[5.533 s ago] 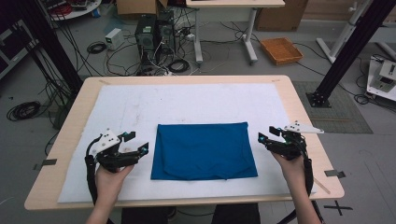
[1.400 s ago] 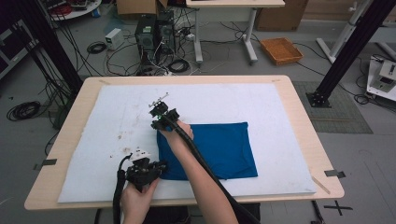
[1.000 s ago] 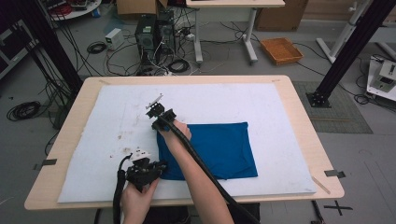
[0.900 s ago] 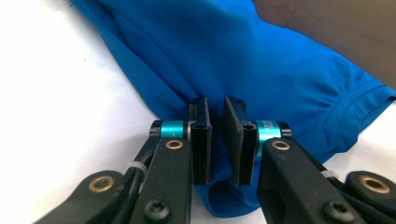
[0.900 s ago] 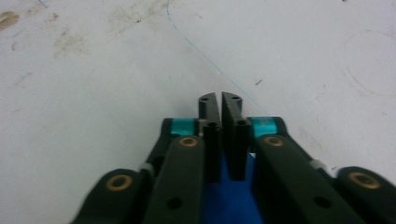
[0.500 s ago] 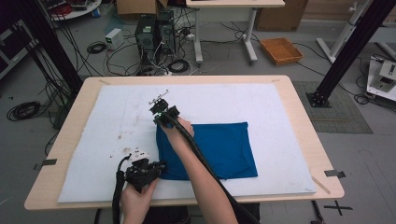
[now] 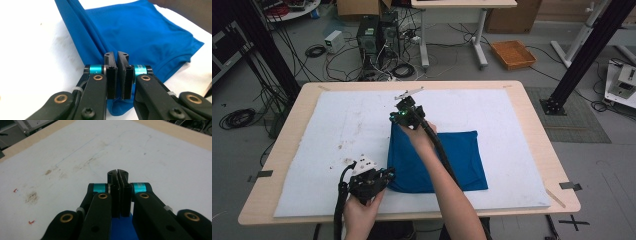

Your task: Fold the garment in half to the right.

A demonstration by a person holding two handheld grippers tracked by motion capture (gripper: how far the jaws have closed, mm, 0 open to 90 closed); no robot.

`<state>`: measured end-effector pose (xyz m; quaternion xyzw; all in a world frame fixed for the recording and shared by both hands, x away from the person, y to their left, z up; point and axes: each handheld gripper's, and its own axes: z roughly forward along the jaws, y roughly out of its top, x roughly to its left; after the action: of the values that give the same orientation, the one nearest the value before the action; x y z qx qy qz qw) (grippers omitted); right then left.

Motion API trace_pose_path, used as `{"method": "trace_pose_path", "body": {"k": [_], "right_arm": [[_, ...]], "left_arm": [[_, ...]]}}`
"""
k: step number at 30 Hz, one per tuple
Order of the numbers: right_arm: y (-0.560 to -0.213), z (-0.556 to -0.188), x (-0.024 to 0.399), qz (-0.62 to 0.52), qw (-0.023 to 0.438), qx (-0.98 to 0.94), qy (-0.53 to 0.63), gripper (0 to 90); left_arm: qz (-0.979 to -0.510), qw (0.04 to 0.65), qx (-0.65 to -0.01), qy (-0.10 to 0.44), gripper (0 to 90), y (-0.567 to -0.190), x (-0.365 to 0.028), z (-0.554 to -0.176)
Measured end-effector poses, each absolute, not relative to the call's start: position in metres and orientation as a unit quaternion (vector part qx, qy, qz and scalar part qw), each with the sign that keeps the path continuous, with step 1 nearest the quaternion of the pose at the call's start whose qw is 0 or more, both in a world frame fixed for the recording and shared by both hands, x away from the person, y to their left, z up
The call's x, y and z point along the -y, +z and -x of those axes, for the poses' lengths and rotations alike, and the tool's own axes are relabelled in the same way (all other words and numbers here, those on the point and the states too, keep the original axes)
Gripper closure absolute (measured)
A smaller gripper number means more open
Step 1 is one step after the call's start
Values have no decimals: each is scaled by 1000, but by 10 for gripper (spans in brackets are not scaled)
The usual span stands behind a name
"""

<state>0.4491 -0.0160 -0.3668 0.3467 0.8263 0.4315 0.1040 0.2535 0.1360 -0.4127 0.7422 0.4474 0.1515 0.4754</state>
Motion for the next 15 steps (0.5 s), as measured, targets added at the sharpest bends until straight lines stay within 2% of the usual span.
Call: {"method": "trace_pose_path", "body": {"k": [15], "right_arm": [[-335, -442, 110, -357, 119, -805, 458, 895]], "left_arm": [[-755, 515, -388, 121, 860, -390, -60, -263]]}}
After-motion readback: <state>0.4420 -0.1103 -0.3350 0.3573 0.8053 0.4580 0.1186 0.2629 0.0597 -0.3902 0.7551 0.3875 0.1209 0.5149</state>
